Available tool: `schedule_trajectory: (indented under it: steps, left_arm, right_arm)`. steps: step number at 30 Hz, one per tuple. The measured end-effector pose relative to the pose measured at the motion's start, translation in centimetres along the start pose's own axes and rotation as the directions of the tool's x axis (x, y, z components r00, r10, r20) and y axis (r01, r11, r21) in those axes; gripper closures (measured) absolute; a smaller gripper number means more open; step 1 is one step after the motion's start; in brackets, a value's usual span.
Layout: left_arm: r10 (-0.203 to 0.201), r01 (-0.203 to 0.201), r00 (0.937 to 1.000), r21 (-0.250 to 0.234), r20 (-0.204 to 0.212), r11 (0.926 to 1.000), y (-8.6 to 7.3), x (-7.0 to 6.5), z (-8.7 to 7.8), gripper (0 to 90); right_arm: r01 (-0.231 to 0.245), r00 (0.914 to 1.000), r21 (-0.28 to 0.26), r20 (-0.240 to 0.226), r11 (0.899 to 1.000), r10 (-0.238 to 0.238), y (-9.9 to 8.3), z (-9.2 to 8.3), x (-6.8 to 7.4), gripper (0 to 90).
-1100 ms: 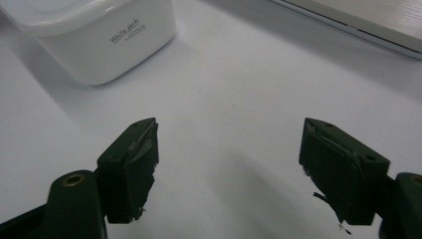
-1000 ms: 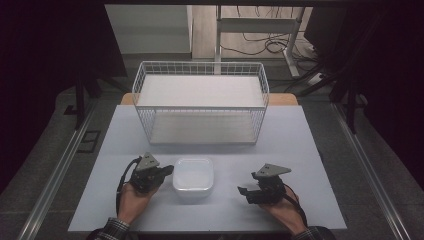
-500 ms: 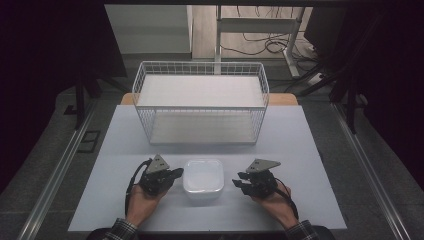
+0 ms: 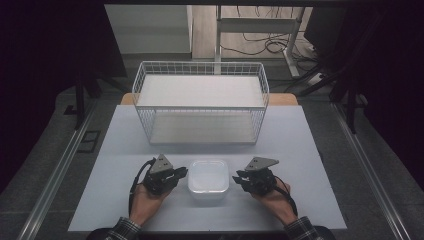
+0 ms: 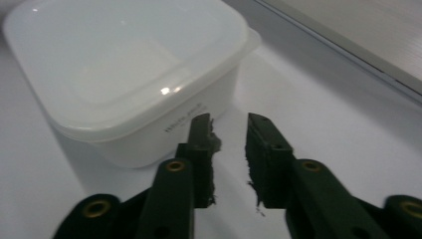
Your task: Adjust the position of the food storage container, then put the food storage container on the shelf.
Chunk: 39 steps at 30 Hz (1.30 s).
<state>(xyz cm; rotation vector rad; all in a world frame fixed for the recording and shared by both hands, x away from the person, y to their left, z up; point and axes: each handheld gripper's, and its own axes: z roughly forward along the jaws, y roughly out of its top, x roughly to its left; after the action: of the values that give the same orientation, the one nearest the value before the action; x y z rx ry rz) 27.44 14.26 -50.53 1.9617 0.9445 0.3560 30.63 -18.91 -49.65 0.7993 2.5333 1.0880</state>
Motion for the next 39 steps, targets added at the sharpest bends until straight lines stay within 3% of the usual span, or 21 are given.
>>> schedule_trajectory:
  steps: [1, 2, 8, 9, 10, 11, 12, 15, 17, 20, 24, 30, 39]
  left_arm:
    - [0.0, 0.0, 1.0, 0.0, 0.0, 1.0, 0.0, 0.0, 0.0, 76.2]
    - [-0.005, 0.005, 1.0, -0.002, -0.002, 1.0, -0.2, 0.3, -0.2, 72.4]
    - [0.002, -0.002, 1.0, 0.012, -0.002, 0.9999, -0.6, 0.6, -0.5, 45.7]
    - [0.013, -0.013, 0.9999, 0.018, 0.0, 0.9998, -0.7, 0.6, -0.5, 45.7]
    - [0.029, -0.029, 0.9996, 0.021, 0.001, 0.9994, -0.8, 0.6, -0.5, 37.3]
    - [0.029, -0.029, 0.9996, 0.021, 0.001, 0.9994, -0.8, 0.6, -0.5, 32.8]
    - [0.038, -0.038, 0.9992, 0.034, 0.01, 0.9987, -1.1, 0.7, -0.4, 29.7]
    - [0.041, -0.041, 0.9991, 0.033, 0.015, 0.9986, -1.2, 0.7, -0.5, 22.1]
    - [0.027, -0.028, 0.9989, 0.015, 0.038, 0.9995, -1.2, 0.9, -0.7, 19.5]
    - [0.008, -0.009, 0.9992, 0.018, 0.039, 0.9998, -1.3, 1.1, -0.7, 12.8]
    - [-0.005, 0.004, 0.9987, 0.011, 0.052, 0.9999, -1.3, 1.2, -0.9, 12.4]
    - [0.025, -0.025, 0.999, 0.0, 0.036, 0.9997, -1.4, 1.1, -0.9, 10.1]
    - [0.061, -0.059, 0.9973, -0.036, 0.041, 0.9976, -1.0, 0.9, -1.3, 6.2]
  right_arm:
    - [0.0, 1.0, 0.0, 0.0, 1.0, 0.0, 0.0, 0.0, 0.0, 66.2]
    - [-0.001, 0.9999, 0.009, 0.011, 1.0, 0.001, -0.3, -0.1, -0.3, 58.5]
    - [0.006, 0.9991, 0.001, 0.042, 1.0, -0.006, -0.7, -0.4, -0.5, 43.2]
    - [0.007, 0.999, -0.003, 0.044, 1.0, -0.007, -0.8, -0.4, -0.6, 40.1]
    - [0.005, 0.9988, -0.011, 0.049, 1.0, -0.004, -0.8, -0.4, -0.7, 34.3]
    - [0.005, 0.9988, -0.011, 0.049, 1.0, -0.004, -0.8, -0.4, -0.7, 34.3]
    - [-0.001, 0.9989, -0.022, 0.047, 1.0, 0.002, -1.0, -0.4, -0.8, 28.7]
    - [-0.005, 0.999, -0.027, 0.045, 1.0, 0.006, -1.1, -0.4, -0.8, 24.2]
    - [-0.01, 0.9993, -0.03, 0.036, 0.999, 0.011, -1.2, -0.5, -0.9, 17.8]
    - [-0.014, 0.9995, -0.034, 0.029, 0.999, 0.015, -1.2, -0.5, -0.9, 12.6]
    - [-0.003, 0.9996, -0.029, 0.027, 1.0, 0.004, -1.2, -0.4, -0.9, 7.3]
    - [0.002, 0.9997, -0.043, 0.025, 0.999, -0.001, -1.0, -0.4, -0.9, 1.8]
    - [0.002, 0.9999, -0.071, 0.012, 0.997, -0.001, -0.2, -1.2, -0.7, 1.2]
